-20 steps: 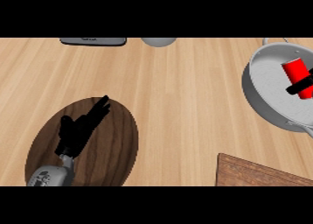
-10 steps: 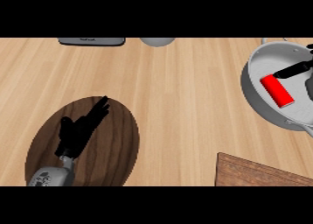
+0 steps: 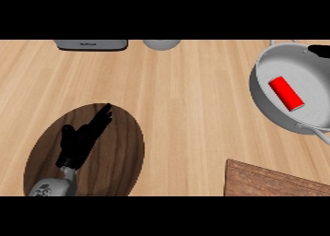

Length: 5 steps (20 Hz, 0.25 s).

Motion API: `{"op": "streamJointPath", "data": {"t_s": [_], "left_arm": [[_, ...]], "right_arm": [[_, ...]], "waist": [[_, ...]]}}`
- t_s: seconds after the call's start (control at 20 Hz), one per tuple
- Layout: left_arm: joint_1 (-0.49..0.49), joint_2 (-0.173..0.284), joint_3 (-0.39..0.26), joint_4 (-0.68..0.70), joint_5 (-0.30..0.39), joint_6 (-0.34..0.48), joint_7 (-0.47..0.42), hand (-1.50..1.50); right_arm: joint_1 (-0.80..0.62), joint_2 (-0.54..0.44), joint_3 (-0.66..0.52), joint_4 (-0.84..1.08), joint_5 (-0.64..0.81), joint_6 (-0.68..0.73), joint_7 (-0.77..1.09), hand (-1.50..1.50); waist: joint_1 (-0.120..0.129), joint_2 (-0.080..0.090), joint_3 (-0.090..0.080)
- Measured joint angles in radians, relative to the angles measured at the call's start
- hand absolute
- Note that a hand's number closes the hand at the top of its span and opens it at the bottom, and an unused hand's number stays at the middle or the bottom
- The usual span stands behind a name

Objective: Pick the can from the cutting board and place it in the pot

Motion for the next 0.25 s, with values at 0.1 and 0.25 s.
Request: {"op": "streamJointPath", "data": {"t_s": [0.1, 0.25], "left_arm": [[0.003, 0.002, 0.007, 0.004, 0.004, -0.001, -0.002, 0.0], [0.009, 0.002, 0.009, 0.003, -0.001, 0.004, 0.005, 0.0]], "right_arm": [[0.026, 0.001, -0.031, -0.037, -0.032, -0.053, -0.043, -1.5], [0.082, -0.003, -0.071, -0.116, -0.097, -0.079, -0.103, -1.5]], "waist": [[-0.008, -0.004, 0.0], [-0.019, -0.009, 0.0]]}}
